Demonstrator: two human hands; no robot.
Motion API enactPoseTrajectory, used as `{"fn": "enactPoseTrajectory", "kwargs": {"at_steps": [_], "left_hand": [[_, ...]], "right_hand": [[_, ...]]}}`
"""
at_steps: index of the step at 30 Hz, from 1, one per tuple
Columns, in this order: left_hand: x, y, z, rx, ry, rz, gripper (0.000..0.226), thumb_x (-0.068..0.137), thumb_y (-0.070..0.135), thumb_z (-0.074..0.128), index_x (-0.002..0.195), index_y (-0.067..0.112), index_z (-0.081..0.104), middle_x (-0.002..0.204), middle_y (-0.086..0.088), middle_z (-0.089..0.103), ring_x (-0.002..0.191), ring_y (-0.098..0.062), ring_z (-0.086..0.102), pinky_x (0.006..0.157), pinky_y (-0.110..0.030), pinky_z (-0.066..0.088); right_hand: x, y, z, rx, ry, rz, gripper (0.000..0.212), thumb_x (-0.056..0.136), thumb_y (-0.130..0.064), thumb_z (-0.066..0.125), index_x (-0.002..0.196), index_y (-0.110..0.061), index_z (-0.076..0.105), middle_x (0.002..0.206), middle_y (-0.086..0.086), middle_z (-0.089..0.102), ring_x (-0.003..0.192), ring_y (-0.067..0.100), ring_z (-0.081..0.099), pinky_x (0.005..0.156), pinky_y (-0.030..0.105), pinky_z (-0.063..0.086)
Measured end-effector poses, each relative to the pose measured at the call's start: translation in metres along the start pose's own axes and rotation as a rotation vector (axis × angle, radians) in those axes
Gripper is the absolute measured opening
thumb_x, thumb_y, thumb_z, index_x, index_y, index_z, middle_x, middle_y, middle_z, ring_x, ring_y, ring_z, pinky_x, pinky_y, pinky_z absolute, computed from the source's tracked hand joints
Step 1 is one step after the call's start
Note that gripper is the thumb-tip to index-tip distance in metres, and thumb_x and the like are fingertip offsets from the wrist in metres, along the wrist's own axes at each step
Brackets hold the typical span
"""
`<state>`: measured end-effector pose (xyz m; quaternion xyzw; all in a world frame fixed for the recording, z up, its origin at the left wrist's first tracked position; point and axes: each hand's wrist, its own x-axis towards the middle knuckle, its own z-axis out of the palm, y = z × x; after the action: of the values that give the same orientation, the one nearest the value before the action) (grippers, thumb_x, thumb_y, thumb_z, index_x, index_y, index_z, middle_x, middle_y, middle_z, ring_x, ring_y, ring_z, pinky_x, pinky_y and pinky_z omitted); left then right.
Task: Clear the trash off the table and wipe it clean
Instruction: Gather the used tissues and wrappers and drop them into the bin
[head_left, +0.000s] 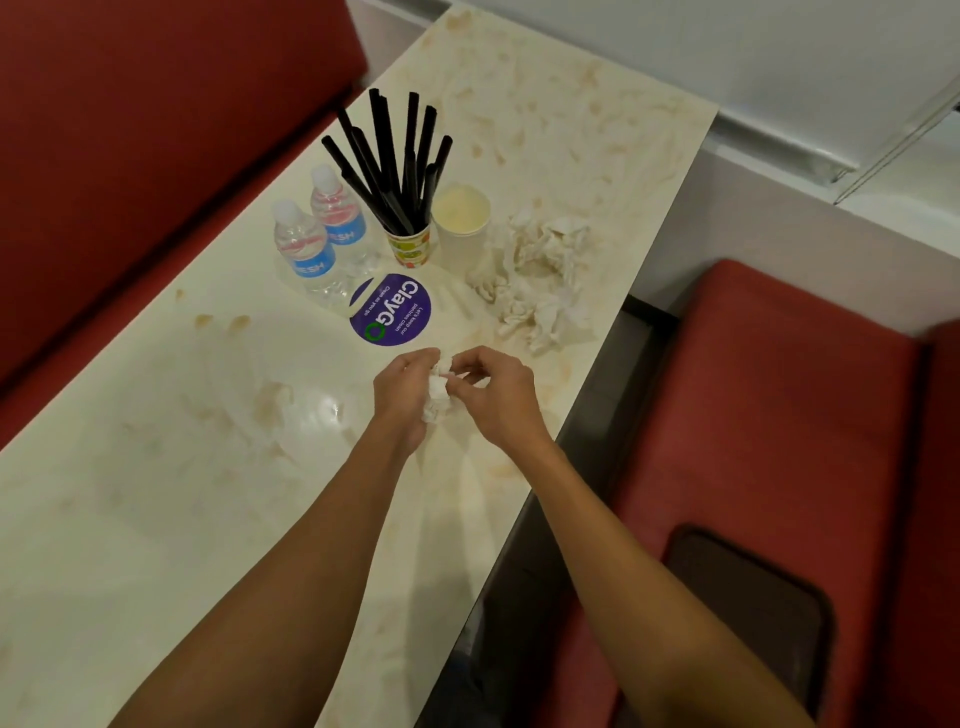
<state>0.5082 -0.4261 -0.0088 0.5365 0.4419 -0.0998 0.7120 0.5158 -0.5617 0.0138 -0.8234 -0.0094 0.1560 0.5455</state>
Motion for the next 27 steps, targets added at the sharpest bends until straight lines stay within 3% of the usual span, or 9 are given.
{"fn": "enactPoseTrajectory", "kwargs": {"at_steps": [4,6,8,10,12,15,19,21,27], "left_hand": [[0.000,0.002,0.007,-0.011,0.006,0.024,0.025,0.093,0.025,0.074,0.114,0.012,0.075,0.106,-0.008,0.079,0.093,-0.025,0.077,0.082,-0.039,0.065],[0.003,0.006,0.008,-0.008,-0.004,0.041,0.023,0.090,0.025,0.077,0.109,0.012,0.076,0.107,-0.009,0.078,0.092,-0.026,0.077,0.090,-0.043,0.063],[0.007,0.010,0.007,-0.014,-0.056,0.049,0.023,0.084,0.025,0.079,0.098,0.009,0.074,0.106,-0.015,0.075,0.073,-0.023,0.072,0.095,-0.050,0.061],[0.010,0.013,0.007,-0.014,-0.093,0.043,0.021,0.078,0.028,0.081,0.091,0.013,0.073,0.103,-0.019,0.071,0.060,-0.018,0.063,0.095,-0.054,0.060],[0.010,0.016,0.008,-0.031,-0.053,0.055,0.016,0.082,0.026,0.081,0.091,0.014,0.074,0.106,-0.018,0.073,0.070,-0.019,0.067,0.095,-0.051,0.061],[0.012,0.018,0.009,-0.070,0.003,0.083,0.008,0.091,0.020,0.079,0.097,0.019,0.074,0.109,-0.007,0.075,0.095,-0.023,0.073,0.094,-0.046,0.061],[0.009,0.019,0.007,-0.097,0.022,0.078,0.009,0.095,0.018,0.076,0.093,0.022,0.069,0.105,-0.003,0.074,0.092,-0.019,0.072,0.076,-0.032,0.060],[0.010,0.018,0.004,-0.103,0.031,0.070,0.007,0.094,0.019,0.077,0.095,0.022,0.071,0.108,-0.003,0.076,0.096,-0.020,0.074,0.081,-0.035,0.062],[0.015,0.015,-0.005,-0.124,0.021,0.066,0.010,0.091,0.016,0.079,0.099,0.018,0.074,0.110,-0.008,0.077,0.103,-0.026,0.074,0.095,-0.051,0.061]], "right_hand": [[0.007,0.005,-0.018,-0.061,-0.015,-0.019,0.011,0.094,-0.023,0.076,0.104,-0.024,0.079,0.112,-0.007,0.068,0.091,0.011,0.065,0.087,0.027,0.056],[0.015,0.008,-0.034,-0.090,0.072,-0.050,0.014,0.096,-0.021,0.071,0.108,-0.024,0.078,0.111,-0.009,0.068,0.098,0.012,0.063,0.091,0.032,0.055],[0.029,0.011,-0.048,-0.224,0.223,-0.114,0.021,0.096,-0.022,0.067,0.115,-0.023,0.075,0.116,-0.006,0.065,0.109,0.014,0.054,0.098,0.037,0.052],[0.045,0.014,-0.058,-0.391,0.374,-0.163,0.031,0.093,-0.029,0.066,0.123,-0.025,0.069,0.123,-0.001,0.057,0.117,0.016,0.044,0.102,0.039,0.047],[0.062,0.020,-0.064,-0.527,0.445,-0.157,0.042,0.091,-0.041,0.066,0.131,-0.028,0.063,0.131,0.003,0.052,0.121,0.022,0.042,0.102,0.039,0.045],[0.084,0.032,-0.062,-0.665,0.372,-0.078,0.059,0.090,-0.061,0.059,0.143,-0.035,0.053,0.143,0.010,0.046,0.128,0.029,0.039,0.104,0.044,0.041],[0.103,0.042,-0.038,-0.793,0.292,-0.035,0.070,0.089,-0.082,0.044,0.147,-0.044,0.045,0.151,0.012,0.039,0.129,0.033,0.037,0.103,0.053,0.036],[0.108,0.043,-0.025,-0.849,0.300,-0.014,0.074,0.086,-0.089,0.036,0.144,-0.045,0.050,0.152,0.012,0.038,0.128,0.034,0.038,0.103,0.057,0.036],[0.102,0.044,-0.004,-0.885,0.387,-0.048,0.046,0.094,-0.067,0.048,0.113,-0.030,0.069,0.132,0.011,0.052,0.112,0.031,0.045,0.090,0.046,0.037]]}}
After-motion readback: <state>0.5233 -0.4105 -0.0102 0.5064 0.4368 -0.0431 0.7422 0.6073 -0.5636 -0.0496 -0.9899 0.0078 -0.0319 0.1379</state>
